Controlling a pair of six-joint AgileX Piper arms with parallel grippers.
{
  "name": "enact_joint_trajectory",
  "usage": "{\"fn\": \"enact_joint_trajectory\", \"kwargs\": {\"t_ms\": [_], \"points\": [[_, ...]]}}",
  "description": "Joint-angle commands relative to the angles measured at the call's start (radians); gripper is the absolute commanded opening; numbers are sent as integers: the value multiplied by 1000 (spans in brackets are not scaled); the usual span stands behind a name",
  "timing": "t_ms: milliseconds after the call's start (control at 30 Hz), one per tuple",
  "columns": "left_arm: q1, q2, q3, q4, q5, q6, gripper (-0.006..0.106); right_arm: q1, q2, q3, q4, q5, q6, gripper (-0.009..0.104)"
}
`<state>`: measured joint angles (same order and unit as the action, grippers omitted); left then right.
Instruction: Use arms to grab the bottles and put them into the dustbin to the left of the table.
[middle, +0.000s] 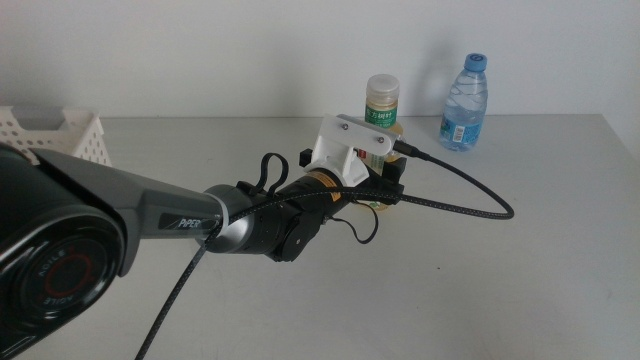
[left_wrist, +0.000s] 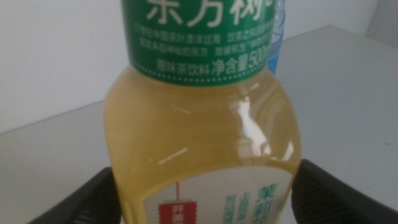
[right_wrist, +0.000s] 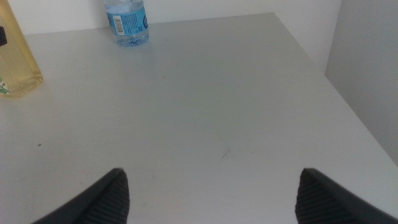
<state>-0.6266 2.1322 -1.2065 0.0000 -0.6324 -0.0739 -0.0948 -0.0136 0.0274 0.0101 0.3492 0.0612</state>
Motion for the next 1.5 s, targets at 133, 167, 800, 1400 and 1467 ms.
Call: {"fn": "enact_joint_trajectory", "kwargs": {"t_ms": [133, 167, 800, 1400, 1467], "points": [[1, 5, -113, -45, -62, -6, 94, 1, -21, -8, -10, -53, -5, 94], [1, 14, -126, -49, -60, -4, 94, 1, -21, -8, -10, -53, -5, 94], [24, -164, -169, -19, 248, 0, -2, 1, -21, -8, -10, -53, -5, 94], [411, -539, -420, -305, 1364, 408, -2, 1, -21, -8, -10, -53, -5, 94], [514, -534, -481, -312, 1516, 441, -2, 1, -21, -8, -10, -53, -5, 94]]}}
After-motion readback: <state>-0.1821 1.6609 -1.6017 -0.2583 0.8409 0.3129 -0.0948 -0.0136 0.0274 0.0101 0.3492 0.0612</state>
